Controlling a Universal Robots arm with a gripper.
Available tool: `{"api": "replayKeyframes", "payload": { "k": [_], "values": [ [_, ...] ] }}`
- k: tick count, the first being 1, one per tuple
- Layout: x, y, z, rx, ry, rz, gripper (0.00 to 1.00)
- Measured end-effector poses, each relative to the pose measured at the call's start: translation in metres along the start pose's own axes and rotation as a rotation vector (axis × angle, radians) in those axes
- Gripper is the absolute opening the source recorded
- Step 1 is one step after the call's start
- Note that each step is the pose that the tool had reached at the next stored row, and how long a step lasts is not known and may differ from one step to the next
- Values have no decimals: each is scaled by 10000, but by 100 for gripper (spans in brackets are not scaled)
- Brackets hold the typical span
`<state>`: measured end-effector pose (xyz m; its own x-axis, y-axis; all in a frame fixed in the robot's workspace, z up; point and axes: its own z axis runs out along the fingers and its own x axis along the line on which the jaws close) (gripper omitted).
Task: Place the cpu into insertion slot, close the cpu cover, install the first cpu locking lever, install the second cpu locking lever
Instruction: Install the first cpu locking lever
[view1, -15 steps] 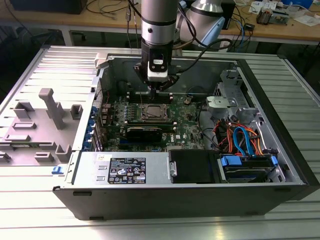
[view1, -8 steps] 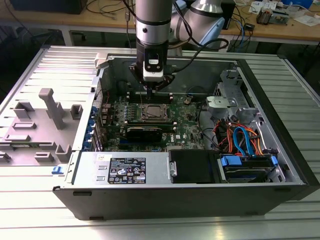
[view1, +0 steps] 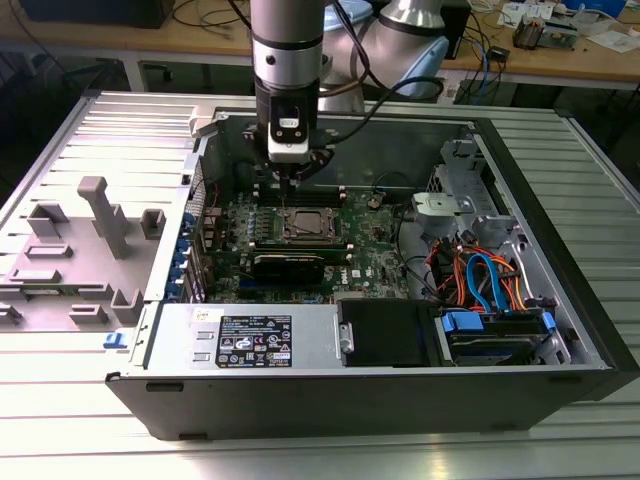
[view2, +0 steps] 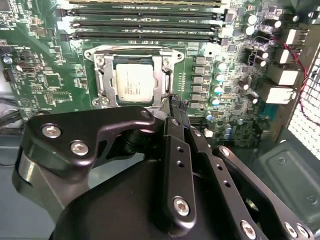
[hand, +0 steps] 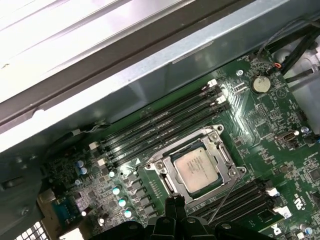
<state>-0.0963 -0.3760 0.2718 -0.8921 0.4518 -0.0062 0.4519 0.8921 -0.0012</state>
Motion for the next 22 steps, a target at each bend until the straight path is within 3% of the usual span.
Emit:
{"api": "replayKeyframes", "payload": {
  "k": [2, 7, 22],
  "values": [
    [0, -1, 0, -4, -1, -709, 11],
    [2, -2, 0, -12, -2, -1982, 11],
    [47, -25, -1, -15, -3, -2039, 11]
  ]
}}
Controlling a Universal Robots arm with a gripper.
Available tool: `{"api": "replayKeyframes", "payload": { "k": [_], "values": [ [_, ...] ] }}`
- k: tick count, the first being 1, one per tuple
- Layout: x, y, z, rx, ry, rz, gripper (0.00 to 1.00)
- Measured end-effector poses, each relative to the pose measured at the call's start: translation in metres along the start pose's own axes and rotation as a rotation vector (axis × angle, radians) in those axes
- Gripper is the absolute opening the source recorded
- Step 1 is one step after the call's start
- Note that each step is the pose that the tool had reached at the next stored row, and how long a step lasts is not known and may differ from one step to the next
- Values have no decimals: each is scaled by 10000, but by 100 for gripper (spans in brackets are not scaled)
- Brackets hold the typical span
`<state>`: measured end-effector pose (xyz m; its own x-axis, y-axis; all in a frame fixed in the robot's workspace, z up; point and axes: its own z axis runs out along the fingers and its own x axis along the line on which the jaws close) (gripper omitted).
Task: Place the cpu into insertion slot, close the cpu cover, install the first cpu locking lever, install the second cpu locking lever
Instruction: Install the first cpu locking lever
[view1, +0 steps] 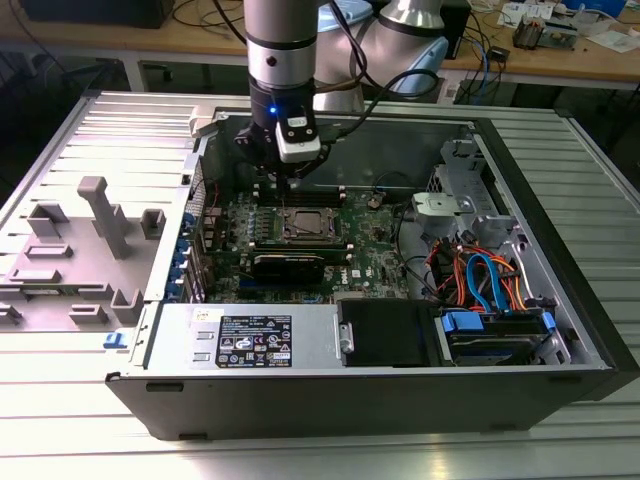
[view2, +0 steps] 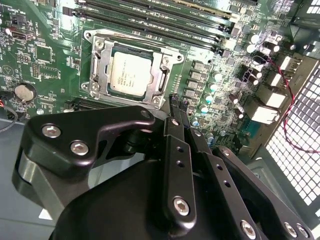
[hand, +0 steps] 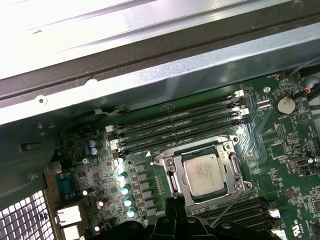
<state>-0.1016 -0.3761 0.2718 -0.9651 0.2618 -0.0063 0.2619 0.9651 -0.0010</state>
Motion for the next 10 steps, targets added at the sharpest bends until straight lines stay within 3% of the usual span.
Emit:
{"api": "replayKeyframes", "payload": {
  "k": [10],
  "values": [
    [26, -7, 0, -2, -1, 0, 11]
  ]
}}
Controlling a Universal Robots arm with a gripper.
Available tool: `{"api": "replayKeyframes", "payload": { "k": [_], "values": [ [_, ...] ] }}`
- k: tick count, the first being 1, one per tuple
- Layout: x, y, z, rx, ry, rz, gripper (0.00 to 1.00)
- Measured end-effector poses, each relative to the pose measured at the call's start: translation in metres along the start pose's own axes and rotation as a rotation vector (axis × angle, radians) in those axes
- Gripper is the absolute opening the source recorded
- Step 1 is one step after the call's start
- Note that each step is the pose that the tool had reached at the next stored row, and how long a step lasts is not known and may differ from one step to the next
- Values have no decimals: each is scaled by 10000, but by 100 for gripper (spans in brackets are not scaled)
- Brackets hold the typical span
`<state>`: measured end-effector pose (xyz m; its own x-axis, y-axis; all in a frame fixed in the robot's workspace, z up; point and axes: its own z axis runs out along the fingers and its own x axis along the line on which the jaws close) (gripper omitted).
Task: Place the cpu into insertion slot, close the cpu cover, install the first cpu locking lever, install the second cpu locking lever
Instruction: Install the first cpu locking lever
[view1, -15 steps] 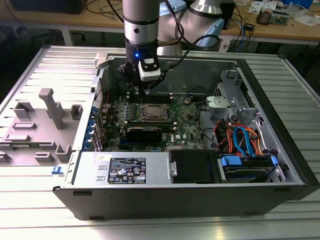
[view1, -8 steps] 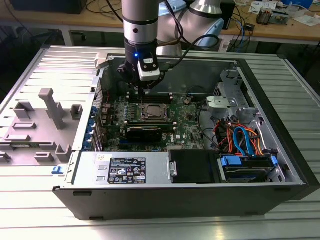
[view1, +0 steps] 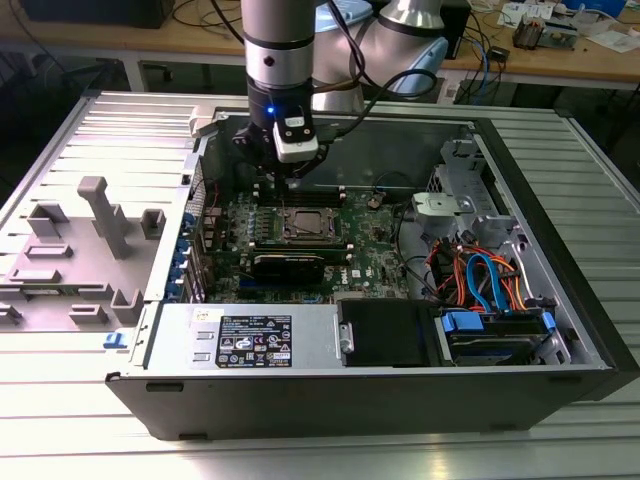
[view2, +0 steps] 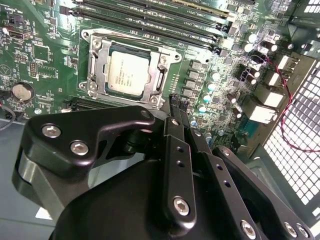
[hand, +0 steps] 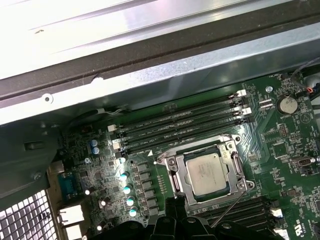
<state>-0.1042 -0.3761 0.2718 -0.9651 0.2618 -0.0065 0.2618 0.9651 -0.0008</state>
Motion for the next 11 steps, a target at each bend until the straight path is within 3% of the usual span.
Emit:
{"api": "replayKeyframes", "payload": {
  "k": [11],
  "values": [
    [16, -4, 0, -1, -1, 0, 11]
  ]
}}
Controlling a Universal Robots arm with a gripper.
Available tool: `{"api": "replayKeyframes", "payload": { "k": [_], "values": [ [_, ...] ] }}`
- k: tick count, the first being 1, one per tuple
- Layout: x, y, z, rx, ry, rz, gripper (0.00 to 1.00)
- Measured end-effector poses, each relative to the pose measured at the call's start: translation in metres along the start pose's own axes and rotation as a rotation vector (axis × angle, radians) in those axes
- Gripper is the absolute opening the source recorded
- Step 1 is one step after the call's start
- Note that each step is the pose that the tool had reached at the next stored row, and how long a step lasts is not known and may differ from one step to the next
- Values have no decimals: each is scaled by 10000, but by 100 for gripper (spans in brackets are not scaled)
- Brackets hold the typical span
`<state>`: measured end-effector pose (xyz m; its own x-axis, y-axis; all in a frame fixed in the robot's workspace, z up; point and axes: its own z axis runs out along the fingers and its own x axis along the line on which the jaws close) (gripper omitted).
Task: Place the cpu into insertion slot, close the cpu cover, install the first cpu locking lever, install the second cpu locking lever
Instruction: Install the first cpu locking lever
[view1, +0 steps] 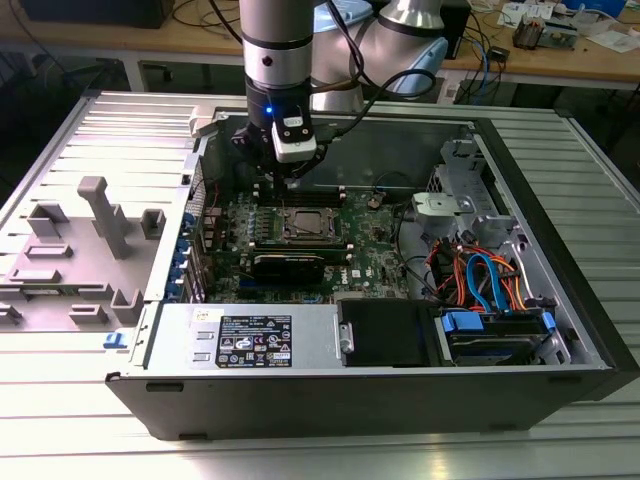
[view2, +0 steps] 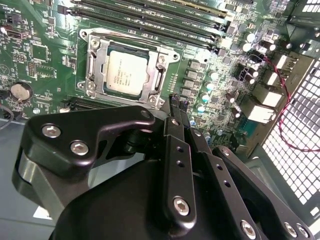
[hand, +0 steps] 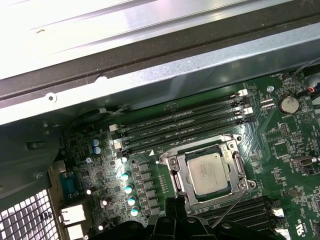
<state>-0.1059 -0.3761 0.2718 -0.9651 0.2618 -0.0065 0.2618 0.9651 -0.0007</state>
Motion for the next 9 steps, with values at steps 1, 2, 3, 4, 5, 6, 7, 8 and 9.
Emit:
{"api": "replayKeyframes", "payload": {
  "k": [1, 2, 3, 4, 5, 6, 7, 8, 9],
  "values": [
    [2, 0, 0, 0, 0, 0, 11],
    [4, -1, 0, 0, 0, 1, 11],
    [7, -2, 0, 0, -1, 1, 11],
    [9, -2, 0, -1, -1, 0, 11],
    [15, -4, 0, 0, -1, 1, 11],
    [18, -5, 0, -1, -1, 0, 11],
    [20, -5, 0, -1, -1, 1, 11],
    [21, -6, 0, -1, -1, 0, 11],
    [23, -6, 0, -1, -1, 0, 11]
  ]
}}
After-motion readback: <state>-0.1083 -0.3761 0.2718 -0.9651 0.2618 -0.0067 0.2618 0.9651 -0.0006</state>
